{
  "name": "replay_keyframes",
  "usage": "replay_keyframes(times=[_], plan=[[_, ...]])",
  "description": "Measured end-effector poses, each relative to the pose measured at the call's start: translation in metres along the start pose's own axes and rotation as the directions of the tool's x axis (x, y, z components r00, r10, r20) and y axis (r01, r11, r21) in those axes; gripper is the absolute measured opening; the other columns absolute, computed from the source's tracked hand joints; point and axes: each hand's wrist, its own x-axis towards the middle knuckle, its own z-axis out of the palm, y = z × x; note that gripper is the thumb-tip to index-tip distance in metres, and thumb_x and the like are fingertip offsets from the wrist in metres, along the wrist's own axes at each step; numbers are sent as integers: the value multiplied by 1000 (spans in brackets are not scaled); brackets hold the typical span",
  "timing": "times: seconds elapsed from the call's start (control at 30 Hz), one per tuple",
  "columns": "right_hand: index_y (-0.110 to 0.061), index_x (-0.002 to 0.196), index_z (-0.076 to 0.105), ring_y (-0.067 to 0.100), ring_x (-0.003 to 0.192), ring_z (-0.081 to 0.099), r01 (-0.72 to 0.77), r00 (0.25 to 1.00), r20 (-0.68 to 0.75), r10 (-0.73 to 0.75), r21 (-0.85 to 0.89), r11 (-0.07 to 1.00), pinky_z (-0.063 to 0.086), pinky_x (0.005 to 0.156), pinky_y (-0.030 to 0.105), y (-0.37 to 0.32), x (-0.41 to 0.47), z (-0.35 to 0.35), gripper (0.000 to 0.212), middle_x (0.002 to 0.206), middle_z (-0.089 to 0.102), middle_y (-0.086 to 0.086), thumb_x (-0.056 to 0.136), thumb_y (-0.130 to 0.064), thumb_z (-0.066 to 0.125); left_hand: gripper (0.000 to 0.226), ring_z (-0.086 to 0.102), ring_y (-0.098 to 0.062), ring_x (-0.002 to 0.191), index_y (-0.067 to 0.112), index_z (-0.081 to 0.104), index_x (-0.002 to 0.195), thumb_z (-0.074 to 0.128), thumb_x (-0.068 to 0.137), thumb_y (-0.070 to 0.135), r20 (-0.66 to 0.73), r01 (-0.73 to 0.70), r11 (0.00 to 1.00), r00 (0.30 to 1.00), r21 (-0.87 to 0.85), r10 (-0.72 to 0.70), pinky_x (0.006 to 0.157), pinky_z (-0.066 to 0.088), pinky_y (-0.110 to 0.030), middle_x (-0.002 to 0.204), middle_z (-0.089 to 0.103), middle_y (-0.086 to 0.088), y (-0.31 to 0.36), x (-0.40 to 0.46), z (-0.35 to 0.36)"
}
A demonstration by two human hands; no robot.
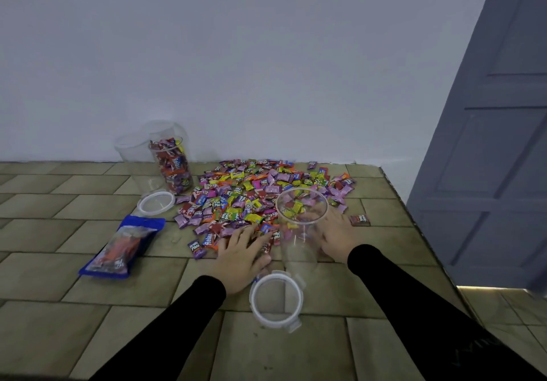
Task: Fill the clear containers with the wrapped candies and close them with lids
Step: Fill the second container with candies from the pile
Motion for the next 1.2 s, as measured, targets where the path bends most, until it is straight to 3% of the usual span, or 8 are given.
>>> replay_keyframes(times=[0.27,0.37,0.43,0.67,0.8,0.9,1.03,1.2], plan=[[-34,144,33,21,145,16,73,991,112,-67,-50,996,18,112,46,3,13,6,83,157,20,-3,76,-70,2,90,2,-22,147,48,20,147,-10,70,84,-13,-18,999,1000,-32,17,112,14,-55,161,5,9,-6,24,0],[-36,130,41,33,129,48,51,992,120,-43,-66,997,44,93,57,-5,23,6,60,143,48,7,79,-63,26,83,11,-23,143,41,25,146,-2,75,75,-32,-12,1000,999,-25,12,111,18,-49,158,12,4,-5,36,1],[-36,121,43,34,107,64,-9,988,157,11,-18,1000,55,77,52,-2,34,13,48,125,63,7,78,-57,37,82,19,-23,138,38,31,144,-1,77,73,-67,-12,1000,998,-16,11,108,22,-43,154,21,2,-4,45,0],[-31,136,44,31,128,42,-56,974,220,48,30,998,37,104,45,18,75,59,60,141,42,4,82,-46,64,83,36,-20,119,28,43,135,1,76,69,-63,-21,1000,998,9,22,95,31,-36,134,39,-1,-4,73,-5],[-4,122,61,39,103,62,27,994,96,-49,216,976,52,87,54,6,71,38,87,122,61,21,90,-70,14,49,39,-25,118,24,40,136,29,98,53,-13,22,998,1000,67,-21,97,32,-41,132,38,-5,-1,89,-5],[-10,110,68,34,77,70,23,995,89,-42,209,978,59,66,44,-3,67,25,60,98,70,16,89,-50,28,49,39,-28,125,24,38,138,32,100,53,59,43,996,997,75,-47,99,34,-47,140,34,-8,0,101,-9],[-14,128,55,32,105,62,-44,995,95,23,221,974,49,88,37,-11,70,14,52,116,64,12,97,-49,33,46,47,-32,119,22,40,136,38,100,49,112,65,997,991,42,-70,93,45,-46,137,38,-11,1,117,-13],[-28,120,59,20,96,64,-117,993,25,115,316,942,50,83,34,-5,63,13,37,104,69,0,96,-50,42,24,56,-28,97,21,43,110,43,99,42,81,35,995,996,-92,-27,75,48,-39,109,49,-5,-4,130,-7]])
